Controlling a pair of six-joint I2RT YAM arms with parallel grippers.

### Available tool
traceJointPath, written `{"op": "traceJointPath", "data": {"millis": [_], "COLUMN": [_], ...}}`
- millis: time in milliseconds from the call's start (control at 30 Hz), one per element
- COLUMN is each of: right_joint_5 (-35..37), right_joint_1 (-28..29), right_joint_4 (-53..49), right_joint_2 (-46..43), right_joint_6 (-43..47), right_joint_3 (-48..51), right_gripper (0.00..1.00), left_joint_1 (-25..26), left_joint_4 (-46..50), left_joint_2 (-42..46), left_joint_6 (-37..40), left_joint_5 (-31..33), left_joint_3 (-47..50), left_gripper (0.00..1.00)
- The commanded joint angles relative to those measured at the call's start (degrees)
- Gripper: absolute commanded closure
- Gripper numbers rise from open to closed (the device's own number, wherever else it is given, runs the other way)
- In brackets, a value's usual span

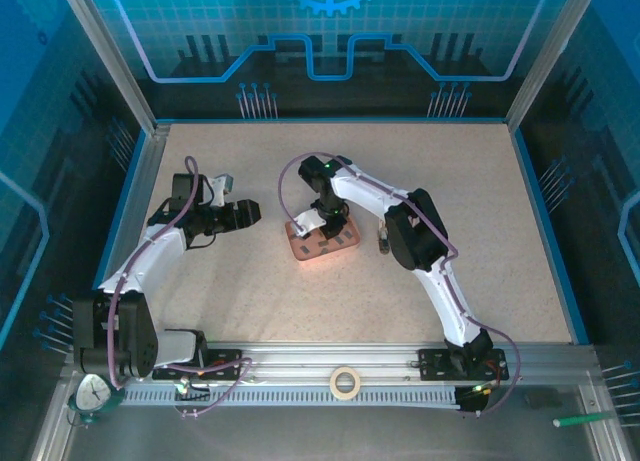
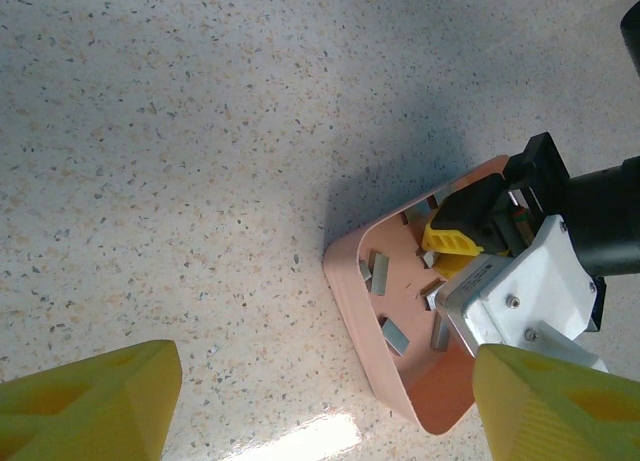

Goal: Load the staples into the stapler

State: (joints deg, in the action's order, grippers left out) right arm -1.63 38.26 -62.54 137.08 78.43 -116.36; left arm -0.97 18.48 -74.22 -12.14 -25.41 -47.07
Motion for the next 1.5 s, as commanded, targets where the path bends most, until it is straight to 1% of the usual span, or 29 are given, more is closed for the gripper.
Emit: {"op": "traceJointPath", "data": {"millis": [0, 233, 367, 533, 633, 800, 967, 1300, 1400, 1467], "right_joint_5": [-1.63, -2.10, -3.77, -5.81, -6.81, -4.19, 0.67, 2.96, 4.17, 4.44], "right_joint_1": [1.77, 1.72, 1.65, 1.64, 1.73, 1.90, 2.92, 3.98, 3.80, 3.51], "right_joint_4": [-2.67, -2.37, -1.13, 0.84, 2.98, 8.05, 11.12, 21.50, 22.11, 21.60], "right_joint_2": [2.32, -0.50, -3.61, -11.42, -16.86, -27.51, -38.55, -60.69, -65.00, -66.35], "right_joint_6": [-0.46, -1.37, -3.37, -8.55, -14.73, -31.72, -52.85, -95.95, -106.24, -111.49], "right_joint_3": [-0.45, -0.45, 0.52, 4.39, 8.57, 18.76, 31.09, 59.58, 65.61, 70.08], "right_gripper": [0.77, 0.84, 0.85, 0.85, 0.85, 0.85, 0.85, 0.85, 0.84, 0.83], "left_joint_1": [-0.52, -0.56, -0.45, -0.43, -0.35, -0.09, 0.92, 6.36, 7.67, 8.24], "left_joint_4": [-0.90, -0.82, -1.06, -2.68, -4.16, -7.27, -10.75, -18.79, -19.68, -19.77], "left_joint_2": [-0.32, -0.23, 0.16, 1.72, 2.92, 5.23, 7.55, 12.91, 13.98, 14.32], "left_joint_6": [-0.11, -0.08, -0.14, -0.11, -0.36, -0.81, 0.01, 5.89, 7.94, 8.85], "left_joint_5": [-1.58, -1.64, -1.78, -2.46, -3.14, -4.73, -6.60, -11.54, -12.92, -13.64], "left_joint_3": [0.09, 0.16, 0.39, 1.42, 2.19, 3.75, 5.62, 10.52, 11.20, 11.30], "left_gripper": [0.22, 0.22, 0.22, 0.22, 0.22, 0.23, 0.23, 0.25, 0.26, 0.26]}}
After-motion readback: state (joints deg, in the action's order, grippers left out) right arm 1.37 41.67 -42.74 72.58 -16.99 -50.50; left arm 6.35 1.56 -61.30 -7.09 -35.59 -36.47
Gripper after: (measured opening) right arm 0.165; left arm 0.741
